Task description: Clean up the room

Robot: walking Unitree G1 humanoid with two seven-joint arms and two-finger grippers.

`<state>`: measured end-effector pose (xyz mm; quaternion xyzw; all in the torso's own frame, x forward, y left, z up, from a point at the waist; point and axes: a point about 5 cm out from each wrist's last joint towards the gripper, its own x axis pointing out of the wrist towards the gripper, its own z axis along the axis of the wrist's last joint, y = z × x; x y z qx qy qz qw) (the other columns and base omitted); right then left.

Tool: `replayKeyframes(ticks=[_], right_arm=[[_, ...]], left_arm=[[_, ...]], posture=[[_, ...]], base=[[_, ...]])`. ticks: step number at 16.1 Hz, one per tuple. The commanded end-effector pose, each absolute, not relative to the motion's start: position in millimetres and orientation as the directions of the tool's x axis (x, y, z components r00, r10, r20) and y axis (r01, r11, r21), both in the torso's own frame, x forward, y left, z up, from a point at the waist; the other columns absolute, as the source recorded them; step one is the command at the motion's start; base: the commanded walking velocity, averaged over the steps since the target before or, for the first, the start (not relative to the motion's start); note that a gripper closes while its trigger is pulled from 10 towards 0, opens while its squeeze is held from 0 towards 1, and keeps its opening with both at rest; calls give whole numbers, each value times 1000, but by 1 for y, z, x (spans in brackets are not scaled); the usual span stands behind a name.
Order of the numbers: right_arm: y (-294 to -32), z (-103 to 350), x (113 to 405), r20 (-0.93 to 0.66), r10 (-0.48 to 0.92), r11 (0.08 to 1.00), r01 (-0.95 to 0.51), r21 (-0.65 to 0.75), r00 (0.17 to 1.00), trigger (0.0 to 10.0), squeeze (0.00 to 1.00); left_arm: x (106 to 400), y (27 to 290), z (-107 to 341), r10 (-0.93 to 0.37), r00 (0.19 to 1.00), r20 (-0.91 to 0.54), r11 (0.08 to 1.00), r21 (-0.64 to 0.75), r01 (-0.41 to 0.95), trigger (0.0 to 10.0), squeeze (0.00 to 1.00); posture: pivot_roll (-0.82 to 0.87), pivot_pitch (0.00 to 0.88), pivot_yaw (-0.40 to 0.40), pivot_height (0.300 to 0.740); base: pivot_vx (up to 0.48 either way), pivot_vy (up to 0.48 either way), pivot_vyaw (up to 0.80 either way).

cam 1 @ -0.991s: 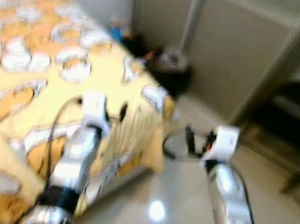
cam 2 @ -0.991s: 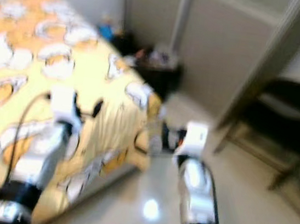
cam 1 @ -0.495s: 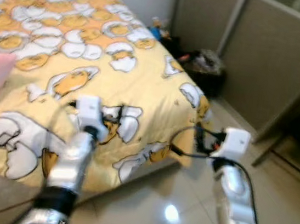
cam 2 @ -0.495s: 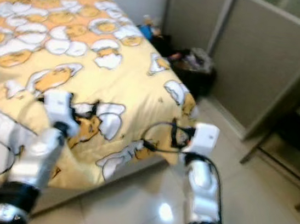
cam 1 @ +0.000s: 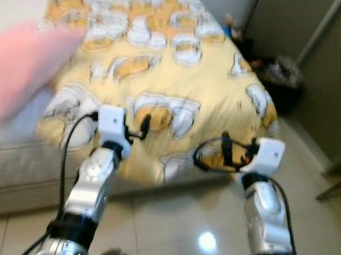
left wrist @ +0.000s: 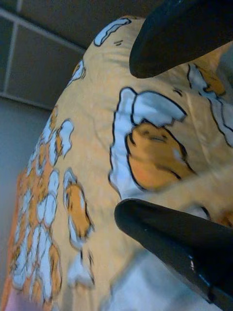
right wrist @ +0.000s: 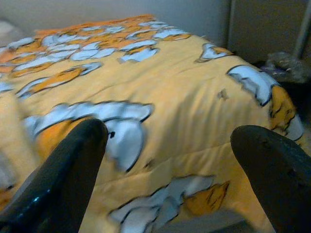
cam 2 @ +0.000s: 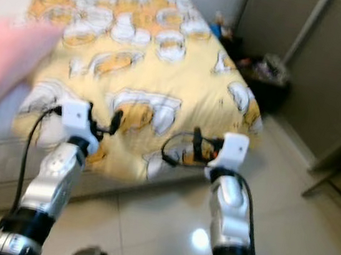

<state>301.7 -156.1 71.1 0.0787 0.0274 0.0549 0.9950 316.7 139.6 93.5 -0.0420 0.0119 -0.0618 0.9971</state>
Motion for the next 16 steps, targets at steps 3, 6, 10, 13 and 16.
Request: replayKeyframes(ticks=[3, 6, 10, 13, 16], right_arm=[[-154, 74, 304, -23, 148, 980, -143, 139, 989, 10000, 0], [-155, 67, 302, -49, 123, 988, -118, 101, 991, 10000, 0], [-155, 62, 304, -82, 70, 992, -61, 114, 994, 10000, 0], [-160, 67, 300, -50, 24, 993, -18, 118, 998, 10000, 0], [-165, 65, 301, -87, -61, 982, 45, -182, 994, 10000, 0]], left_arm=[[316, 146, 95, -104, 995, -6, 994, -35, 104, 10000, 0], [317, 146, 98, -112, 994, 13, 994, 17, 112, 10000, 0], [322, 138, 104, -138, 990, 34, 989, -55, 139, 10000, 0], [322, 149, 98, -90, 996, 10, 993, -77, 90, 10000, 0], [322, 159, 95, -4, 1000, 7, 999, -42, 5, 10000, 0]], posture=[[-17, 0, 11, 740], [-22, 0, 20, 740], [-35, 0, 29, 740], [-41, 0, 34, 740], [-60, 0, 33, 740]], base=[[0, 0, 492], [0, 0, 485], [345, 0, 0], [455, 0, 0], [447, 0, 0]])
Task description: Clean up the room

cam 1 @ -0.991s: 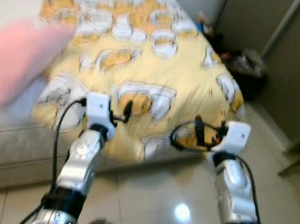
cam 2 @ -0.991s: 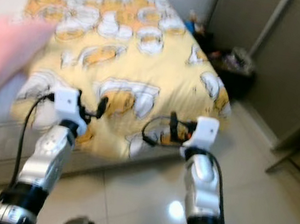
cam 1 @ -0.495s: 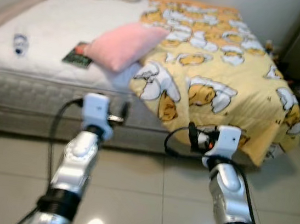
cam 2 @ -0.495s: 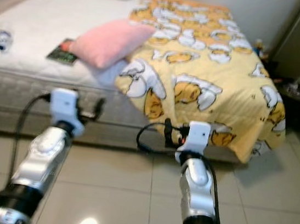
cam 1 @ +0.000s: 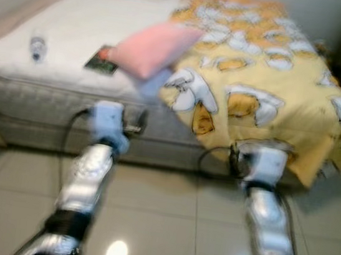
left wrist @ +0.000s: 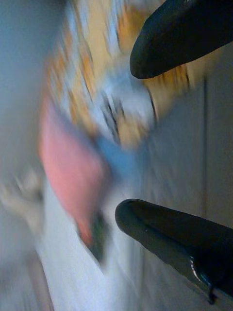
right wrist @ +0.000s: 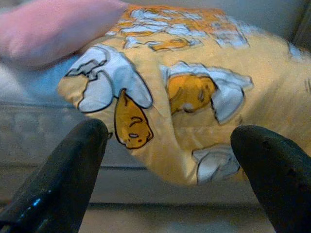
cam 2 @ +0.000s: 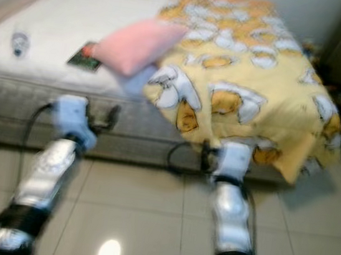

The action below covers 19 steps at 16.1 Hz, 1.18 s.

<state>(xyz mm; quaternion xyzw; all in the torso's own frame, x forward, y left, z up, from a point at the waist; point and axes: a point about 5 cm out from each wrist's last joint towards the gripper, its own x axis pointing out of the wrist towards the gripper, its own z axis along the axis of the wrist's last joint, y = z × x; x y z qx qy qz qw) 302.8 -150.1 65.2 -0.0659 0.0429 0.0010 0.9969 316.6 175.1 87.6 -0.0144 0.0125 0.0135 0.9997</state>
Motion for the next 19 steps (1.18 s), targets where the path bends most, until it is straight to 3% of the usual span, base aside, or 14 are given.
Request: replayKeyframes(ticks=[1, 6, 10, 15, 19], right_arm=[[-168, 63, 302, -106, -73, 976, 49, -212, 992, 10000, 0], [-165, 63, 305, -103, -25, 999, 22, -27, 994, 10000, 0], [-153, 68, 308, -78, 58, 998, -60, -18, 995, 10000, 0], [-152, 68, 312, -81, 52, 999, -53, -5, 995, 10000, 0], [-155, 65, 314, -93, 49, 999, -50, -4, 994, 10000, 0]], left_arm=[[322, 161, 96, 11, 1000, 13, 1000, -23, -10, 10000, 0], [323, 171, 96, 65, 998, 17, 998, -13, -64, 10000, 0], [324, 174, 96, 75, 997, 15, 997, -17, -74, 10000, 0], [327, 176, 100, 65, 997, 28, 998, -19, -65, 10000, 0], [329, 176, 101, 60, 998, 30, 998, -24, -60, 10000, 0]], posture=[[-62, 0, 30, 740], [-44, 0, 17, 740], [-29, 0, 12, 740], [-13, 0, 8, 740], [-5, 0, 3, 740]], base=[[446, 0, 0], [445, 0, 0], [445, 0, 483], [444, 0, 373], [172, 395, 0]])
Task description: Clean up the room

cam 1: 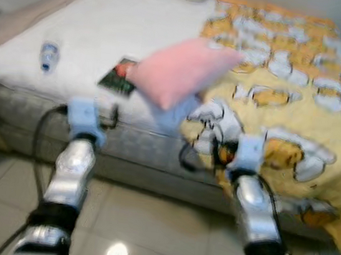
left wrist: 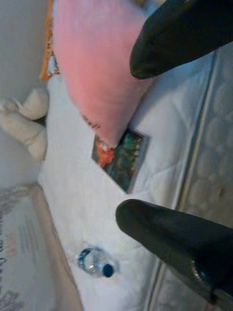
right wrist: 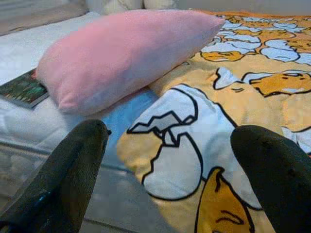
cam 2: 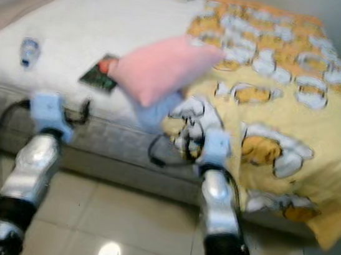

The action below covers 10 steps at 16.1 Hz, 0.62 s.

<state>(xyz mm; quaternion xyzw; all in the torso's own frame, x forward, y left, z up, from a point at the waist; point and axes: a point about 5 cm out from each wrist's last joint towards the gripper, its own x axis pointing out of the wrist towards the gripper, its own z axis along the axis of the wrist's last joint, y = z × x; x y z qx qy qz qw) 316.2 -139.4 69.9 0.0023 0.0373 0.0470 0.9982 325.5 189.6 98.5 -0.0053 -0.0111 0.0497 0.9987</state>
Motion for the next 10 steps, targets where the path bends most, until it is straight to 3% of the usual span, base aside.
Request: replayKeyframes(ticks=[1, 10], right_arm=[[-155, 64, 313, -93, 52, 999, -53, 0, 994, 10000, 0], [-157, 61, 305, -81, 54, 998, -54, 13, 995, 10000, 0]], left_arm=[[329, 176, 101, 54, 998, 26, 998, -20, -54, 10000, 0], [335, 165, 97, -46, 999, -8, 999, -13, 46, 10000, 0]], posture=[[-4, 0, 3, 740], [-37, 0, 4, 740]], base=[[0, 480, 0], [0, 458, 0]])
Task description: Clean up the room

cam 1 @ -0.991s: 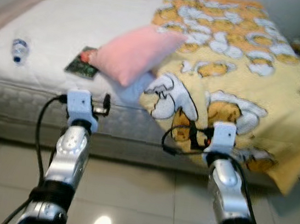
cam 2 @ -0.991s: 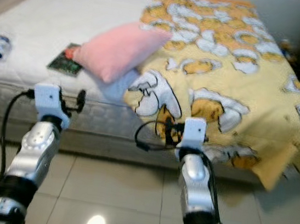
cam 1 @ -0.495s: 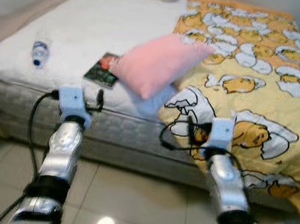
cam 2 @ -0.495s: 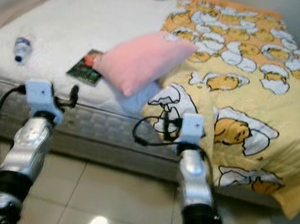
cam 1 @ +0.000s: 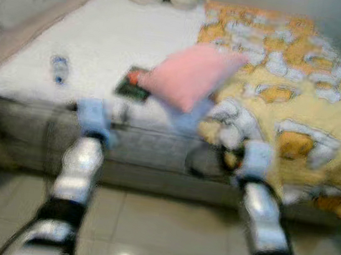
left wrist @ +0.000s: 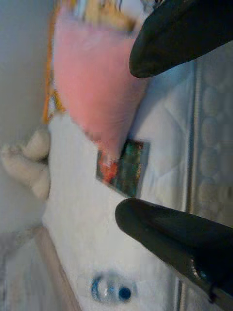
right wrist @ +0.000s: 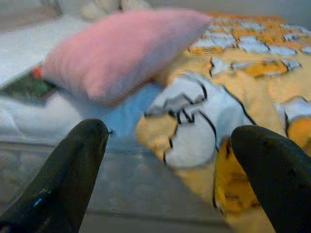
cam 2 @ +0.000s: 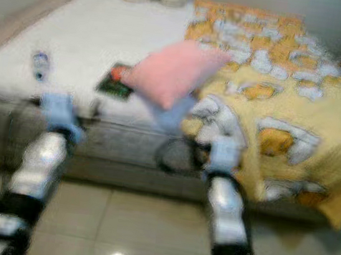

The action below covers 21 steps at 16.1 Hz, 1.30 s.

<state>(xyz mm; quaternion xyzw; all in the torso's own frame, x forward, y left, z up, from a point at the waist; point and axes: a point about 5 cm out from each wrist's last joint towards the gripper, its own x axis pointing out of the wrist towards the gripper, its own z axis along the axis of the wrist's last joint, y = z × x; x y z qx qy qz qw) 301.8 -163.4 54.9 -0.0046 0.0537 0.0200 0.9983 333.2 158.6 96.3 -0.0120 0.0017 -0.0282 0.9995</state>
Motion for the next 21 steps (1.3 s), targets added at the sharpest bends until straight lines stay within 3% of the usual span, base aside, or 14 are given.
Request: replayKeyframes(ticks=[1, 4, 6, 17, 21], right_arm=[[-157, 61, 306, -78, 55, 998, -54, 12, 995, 10000, 0], [-158, 62, 306, -74, 54, 999, -53, 11, 996, 10000, 0], [-160, 62, 305, -73, 52, 999, -51, 10, 996, 10000, 0], [-174, 70, 305, -44, 7, 1000, -7, 9, 999, 10000, 0], [-180, 70, 302, -44, -10, 1000, 11, 12, 999, 10000, 0]], left_arm=[[337, 163, 97, -58, 998, -22, 998, -8, 58, 10000, 0], [342, 159, 97, -63, 997, -44, 991, 113, 67, 10000, 0], [342, 157, 102, -71, 997, 6, 997, 11, 71, 10000, 0], [352, 122, 107, -152, 988, -20, 987, -48, 151, 10000, 0], [349, 130, 100, -90, 995, -33, 989, -125, 85, 10000, 0]], posture=[[-40, 0, 5, 740], [-54, 0, 10, 740], [-60, 0, 12, 740], [-101, 0, 22, 740], [-109, 0, 6, 740]], base=[[0, 450, 0], [0, 294, 0], [0, 0, 0], [474, 0, 0], [463, 0, 0]])
